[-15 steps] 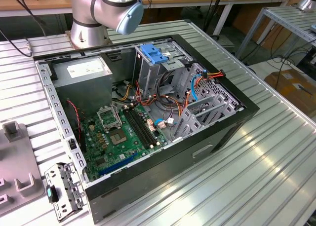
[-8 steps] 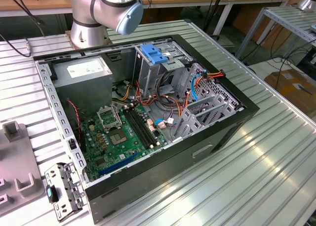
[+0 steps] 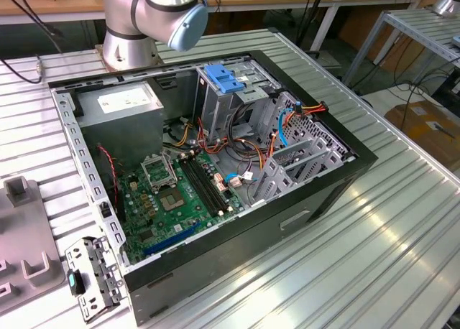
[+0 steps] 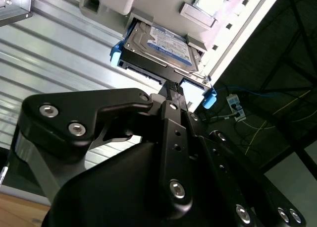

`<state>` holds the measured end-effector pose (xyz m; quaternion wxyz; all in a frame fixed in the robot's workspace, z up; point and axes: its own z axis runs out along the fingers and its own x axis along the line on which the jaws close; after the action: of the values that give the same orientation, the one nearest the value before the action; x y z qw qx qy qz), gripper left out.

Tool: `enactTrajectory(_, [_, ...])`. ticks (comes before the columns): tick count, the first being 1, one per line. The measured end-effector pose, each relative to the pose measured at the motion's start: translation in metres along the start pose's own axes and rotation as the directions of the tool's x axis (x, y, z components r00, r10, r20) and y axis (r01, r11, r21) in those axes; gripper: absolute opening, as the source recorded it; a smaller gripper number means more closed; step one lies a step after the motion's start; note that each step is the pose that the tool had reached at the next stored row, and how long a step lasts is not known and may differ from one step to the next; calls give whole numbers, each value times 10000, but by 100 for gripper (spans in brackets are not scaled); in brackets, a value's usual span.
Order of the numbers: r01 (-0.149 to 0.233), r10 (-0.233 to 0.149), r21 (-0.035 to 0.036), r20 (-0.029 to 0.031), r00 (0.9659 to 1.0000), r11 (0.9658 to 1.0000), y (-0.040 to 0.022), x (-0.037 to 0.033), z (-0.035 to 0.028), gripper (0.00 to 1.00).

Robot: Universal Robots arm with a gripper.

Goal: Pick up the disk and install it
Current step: 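Reach for the disk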

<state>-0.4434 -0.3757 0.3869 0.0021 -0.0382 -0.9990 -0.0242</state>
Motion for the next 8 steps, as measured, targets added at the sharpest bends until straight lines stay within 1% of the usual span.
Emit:
enactTrajectory(6, [0, 0, 0, 0, 10000, 10000, 8, 87, 3, 11])
enactTrajectory(8, [1, -1, 0, 0, 10000, 10000, 16, 135, 6, 11])
